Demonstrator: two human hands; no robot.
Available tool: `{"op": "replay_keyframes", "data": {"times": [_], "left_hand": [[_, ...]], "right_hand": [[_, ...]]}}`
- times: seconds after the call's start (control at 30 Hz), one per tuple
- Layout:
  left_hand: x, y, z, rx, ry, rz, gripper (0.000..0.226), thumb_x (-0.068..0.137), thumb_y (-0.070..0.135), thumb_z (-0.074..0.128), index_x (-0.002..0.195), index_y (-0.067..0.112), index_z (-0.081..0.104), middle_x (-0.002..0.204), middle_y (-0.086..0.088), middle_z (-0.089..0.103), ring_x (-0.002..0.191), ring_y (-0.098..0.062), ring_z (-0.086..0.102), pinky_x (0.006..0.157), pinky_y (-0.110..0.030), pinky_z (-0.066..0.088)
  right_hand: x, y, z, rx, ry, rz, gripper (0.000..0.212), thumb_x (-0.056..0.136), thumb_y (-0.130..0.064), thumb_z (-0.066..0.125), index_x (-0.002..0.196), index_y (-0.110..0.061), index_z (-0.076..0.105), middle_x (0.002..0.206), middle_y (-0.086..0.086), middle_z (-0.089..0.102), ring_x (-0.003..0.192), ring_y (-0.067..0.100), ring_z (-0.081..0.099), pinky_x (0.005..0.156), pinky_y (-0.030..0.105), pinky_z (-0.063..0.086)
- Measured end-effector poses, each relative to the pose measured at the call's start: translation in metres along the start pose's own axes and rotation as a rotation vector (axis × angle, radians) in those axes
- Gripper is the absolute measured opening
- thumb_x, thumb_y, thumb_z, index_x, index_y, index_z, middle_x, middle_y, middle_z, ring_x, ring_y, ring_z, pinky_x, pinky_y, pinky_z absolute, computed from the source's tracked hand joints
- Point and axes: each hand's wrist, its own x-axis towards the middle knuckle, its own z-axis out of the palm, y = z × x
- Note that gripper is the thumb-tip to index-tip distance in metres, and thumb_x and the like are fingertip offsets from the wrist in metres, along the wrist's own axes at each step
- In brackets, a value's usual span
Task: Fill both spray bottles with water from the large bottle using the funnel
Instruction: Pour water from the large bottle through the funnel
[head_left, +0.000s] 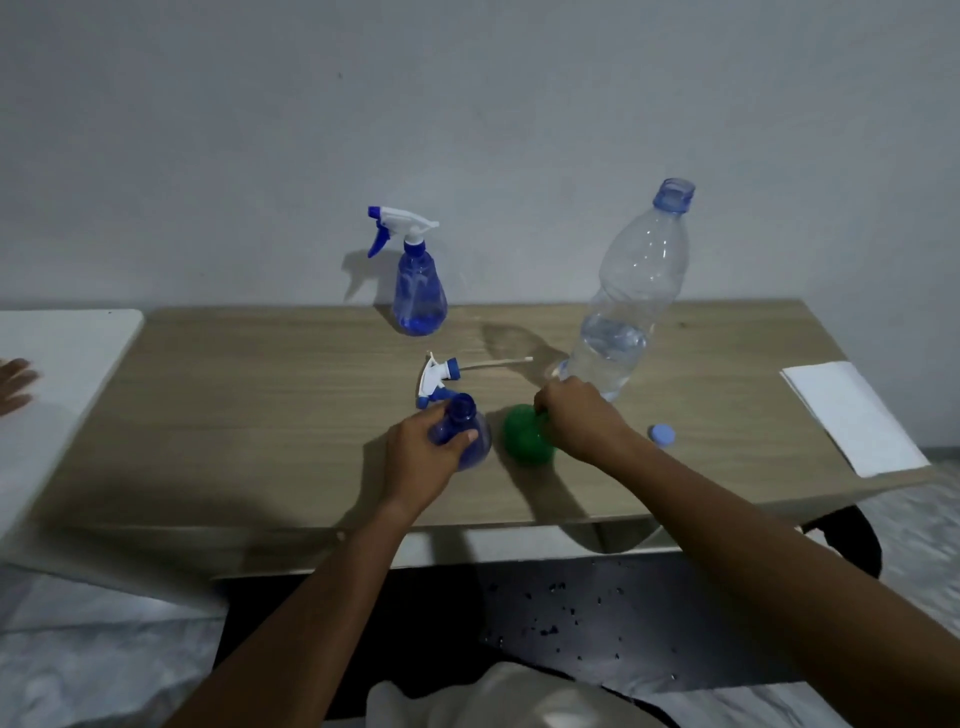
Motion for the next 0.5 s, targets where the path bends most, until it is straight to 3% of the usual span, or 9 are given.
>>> {"op": "replay_keyframes", "data": {"times": [0.07, 0.2, 0.3, 0.37, 0.43, 0.5], "left_hand": [[-0.003, 0.007, 0.011, -0.054, 0.000, -0.020, 0.026, 0.080, 0.018, 0.083, 0.105, 0.019, 0.078, 0.079, 0.001, 0.073, 0.074, -0.018, 0.066, 0.067, -0.030, 0.050], [-0.010, 0.023, 0.036, -0.083, -0.013, -0.028, 0.027, 0.078, 0.016, 0.084, 0.104, 0.022, 0.078, 0.074, 0.006, 0.072, 0.060, 0.002, 0.056, 0.061, -0.021, 0.045], [-0.013, 0.034, 0.053, -0.069, -0.018, -0.030, 0.027, 0.077, 0.013, 0.084, 0.103, 0.018, 0.079, 0.063, 0.017, 0.063, 0.053, 0.008, 0.054, 0.056, -0.015, 0.039], [-0.016, 0.039, 0.062, -0.078, -0.057, -0.048, 0.024, 0.079, 0.011, 0.083, 0.101, 0.016, 0.079, 0.054, 0.019, 0.059, 0.050, 0.010, 0.052, 0.053, -0.012, 0.037], [-0.018, 0.040, 0.068, -0.095, -0.089, -0.048, 0.023, 0.080, 0.013, 0.083, 0.103, 0.016, 0.079, 0.051, 0.020, 0.059, 0.050, 0.009, 0.050, 0.057, -0.017, 0.039], [-0.020, 0.039, 0.070, -0.067, -0.112, -0.040, 0.024, 0.084, 0.018, 0.081, 0.107, 0.021, 0.078, 0.054, 0.018, 0.060, 0.053, 0.008, 0.052, 0.057, -0.014, 0.040]], "right_hand": [[-0.013, 0.015, -0.004, 0.113, 0.084, 0.041, 0.022, 0.088, -0.010, 0.069, 0.110, -0.012, 0.074, 0.105, 0.013, 0.073, 0.092, 0.028, 0.070, 0.078, 0.035, 0.057], [-0.037, 0.043, -0.017, 0.403, 0.297, 0.111, 0.010, 0.073, -0.016, 0.081, 0.082, -0.013, 0.075, 0.078, 0.002, 0.074, 0.073, 0.019, 0.068, 0.061, 0.026, 0.044], [-0.042, 0.053, -0.021, 0.706, 0.357, 0.162, 0.018, 0.069, -0.012, 0.087, 0.071, -0.008, 0.070, 0.072, 0.000, 0.074, 0.072, 0.018, 0.071, 0.066, 0.030, 0.055], [-0.042, 0.056, -0.023, 1.005, 0.330, 0.169, 0.022, 0.069, -0.003, 0.088, 0.067, -0.004, 0.066, 0.077, 0.006, 0.077, 0.079, 0.025, 0.075, 0.078, 0.040, 0.062], [-0.042, 0.058, -0.025, 1.276, 0.285, 0.177, 0.025, 0.070, 0.008, 0.086, 0.072, -0.006, 0.066, 0.080, 0.013, 0.075, 0.078, 0.029, 0.073, 0.085, 0.047, 0.061], [-0.044, 0.059, -0.027, 1.404, 0.237, 0.196, 0.029, 0.072, 0.011, 0.084, 0.084, -0.011, 0.069, 0.081, 0.016, 0.072, 0.077, 0.025, 0.069, 0.084, 0.042, 0.060]]}}
